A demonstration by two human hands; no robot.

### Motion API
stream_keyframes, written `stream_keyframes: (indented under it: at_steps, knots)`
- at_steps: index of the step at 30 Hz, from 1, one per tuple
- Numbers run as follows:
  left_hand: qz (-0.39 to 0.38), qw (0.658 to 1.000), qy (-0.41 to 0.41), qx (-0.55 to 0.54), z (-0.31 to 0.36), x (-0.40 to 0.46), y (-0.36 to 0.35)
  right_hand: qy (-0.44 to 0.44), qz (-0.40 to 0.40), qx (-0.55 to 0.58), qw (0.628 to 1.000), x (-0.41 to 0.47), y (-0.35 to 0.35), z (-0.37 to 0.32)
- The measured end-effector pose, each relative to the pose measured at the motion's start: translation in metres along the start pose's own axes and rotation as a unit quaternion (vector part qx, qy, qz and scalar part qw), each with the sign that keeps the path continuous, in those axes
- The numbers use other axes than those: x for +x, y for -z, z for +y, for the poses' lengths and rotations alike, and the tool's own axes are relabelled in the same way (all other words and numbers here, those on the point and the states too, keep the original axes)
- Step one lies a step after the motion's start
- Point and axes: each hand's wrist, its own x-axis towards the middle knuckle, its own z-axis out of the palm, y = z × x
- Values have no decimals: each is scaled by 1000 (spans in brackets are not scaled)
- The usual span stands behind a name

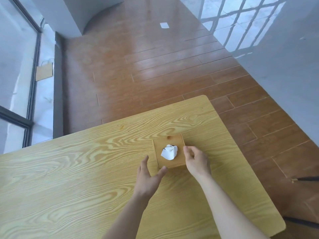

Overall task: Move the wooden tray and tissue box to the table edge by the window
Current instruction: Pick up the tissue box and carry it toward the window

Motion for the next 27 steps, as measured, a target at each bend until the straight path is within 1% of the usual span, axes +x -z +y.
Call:
stream_keyframes:
  at_steps: [4,8,13,18,22,27]
  knots:
    - [-15,1000,8,-11,9,17,0,-22,-44,42,998,-4,1,8]
    - [-26,999,27,-26,18,31,1,-33,-68,66,995,-3,0,19]
    - [-17,999,38,-34,19,40,-1,-39,-67,100,992,1,-2,20]
    - [-9,998,38,-51,20,37,5,-38,-63,98,992,-4,-7,16]
    - [3,999,24,-49,24,33,23,-30,-71,104,992,-12,-13,2]
    - [23,998,9,-55,29,23,53,0,-78,91,993,-22,-27,-28]
